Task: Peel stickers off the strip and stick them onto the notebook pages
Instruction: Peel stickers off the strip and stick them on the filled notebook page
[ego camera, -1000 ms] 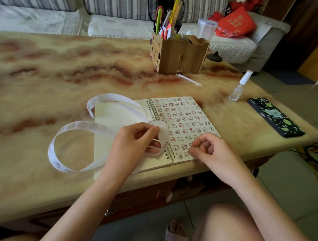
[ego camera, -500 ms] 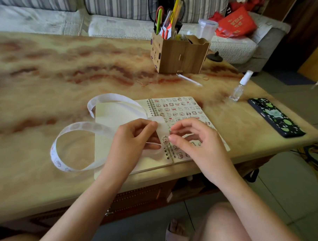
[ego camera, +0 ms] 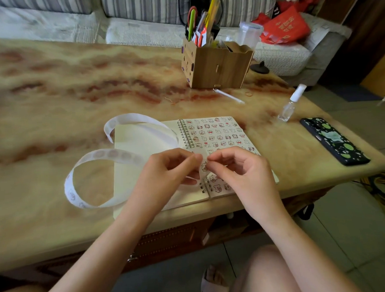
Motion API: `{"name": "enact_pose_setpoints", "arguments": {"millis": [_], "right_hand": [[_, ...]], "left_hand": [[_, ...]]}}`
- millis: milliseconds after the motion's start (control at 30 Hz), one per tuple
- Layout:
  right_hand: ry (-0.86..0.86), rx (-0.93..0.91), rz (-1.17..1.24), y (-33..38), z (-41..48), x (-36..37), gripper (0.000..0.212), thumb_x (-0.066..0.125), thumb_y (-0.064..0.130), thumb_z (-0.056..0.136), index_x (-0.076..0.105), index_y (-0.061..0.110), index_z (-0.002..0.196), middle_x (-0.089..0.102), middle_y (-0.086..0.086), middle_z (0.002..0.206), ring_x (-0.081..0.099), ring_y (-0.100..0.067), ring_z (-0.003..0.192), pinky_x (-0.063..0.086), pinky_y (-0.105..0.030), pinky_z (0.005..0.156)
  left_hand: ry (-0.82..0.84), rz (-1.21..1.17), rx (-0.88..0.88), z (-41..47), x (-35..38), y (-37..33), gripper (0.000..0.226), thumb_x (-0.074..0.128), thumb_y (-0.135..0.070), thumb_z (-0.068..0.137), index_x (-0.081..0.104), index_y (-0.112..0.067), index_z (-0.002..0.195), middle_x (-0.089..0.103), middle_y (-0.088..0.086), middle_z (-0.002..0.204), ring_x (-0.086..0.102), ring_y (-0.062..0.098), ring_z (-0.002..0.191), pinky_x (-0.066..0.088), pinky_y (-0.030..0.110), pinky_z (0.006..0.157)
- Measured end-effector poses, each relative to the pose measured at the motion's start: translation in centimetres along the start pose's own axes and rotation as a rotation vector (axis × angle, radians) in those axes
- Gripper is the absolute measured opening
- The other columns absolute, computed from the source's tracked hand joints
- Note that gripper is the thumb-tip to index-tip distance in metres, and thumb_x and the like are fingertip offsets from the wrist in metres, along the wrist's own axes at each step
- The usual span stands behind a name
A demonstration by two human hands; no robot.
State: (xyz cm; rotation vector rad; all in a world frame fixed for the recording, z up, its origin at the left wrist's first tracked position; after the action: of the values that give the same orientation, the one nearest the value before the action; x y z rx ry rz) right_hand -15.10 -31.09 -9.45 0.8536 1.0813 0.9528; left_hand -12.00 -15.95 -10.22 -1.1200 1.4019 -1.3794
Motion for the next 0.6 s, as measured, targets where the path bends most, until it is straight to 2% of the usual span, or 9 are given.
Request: {"name": "enact_pose_setpoints", "arguments": {"millis": [200, 467, 600], "right_hand": [[-0.010, -0.016, -0.031, -0.09, -0.05, -0.09, 0.014, 0.073, 0.008, 0.081, 0.072, 0.021, 0.083, 0.072, 0.006, 0.080, 0.068, -0.011, 0.076, 0.056, -0.028, 0.075], [0.023, -0.030, -0.108, 0.17, -0.15, 0.19, 0.009, 0.072, 0.013, 0.082, 0.070, 0.022, 0.084, 0.070, 0.012, 0.082, 0.064, -0.007, 0.077, 0.053, -0.022, 0.071], [0.053, -0.054, -0.197, 0.37, -0.32, 0.26, 0.006, 0.070, 0.016, 0.083, 0.068, 0.022, 0.084, 0.065, 0.011, 0.085, 0.059, -0.005, 0.080, 0.050, -0.024, 0.068]], "left_hand": [[0.002, 0.031, -0.002, -0.02, -0.03, 0.23, 0.014, 0.062, -0.013, 0.088, 0.071, -0.006, 0.079, 0.071, 0.011, 0.072, 0.068, 0.013, 0.068, 0.059, 0.028, 0.071], [-0.025, 0.029, -0.020, -0.15, 0.15, 0.24, 0.017, 0.063, -0.016, 0.087, 0.072, -0.007, 0.075, 0.069, 0.011, 0.069, 0.066, 0.012, 0.063, 0.059, 0.025, 0.067], [-0.055, 0.050, -0.020, -0.15, 0.10, 0.39, 0.016, 0.063, -0.013, 0.088, 0.072, -0.004, 0.078, 0.070, 0.015, 0.072, 0.065, 0.012, 0.062, 0.058, 0.022, 0.062]]}}
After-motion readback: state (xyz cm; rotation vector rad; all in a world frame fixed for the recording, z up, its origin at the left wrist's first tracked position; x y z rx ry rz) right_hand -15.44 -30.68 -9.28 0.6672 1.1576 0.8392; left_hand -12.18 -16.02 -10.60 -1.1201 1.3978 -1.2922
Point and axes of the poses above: each hand's wrist, its own z-axis towards the middle knuckle, its own x-axis out of the palm, y = z × x, the point moved 2 cm from there along z, towards the middle knuckle
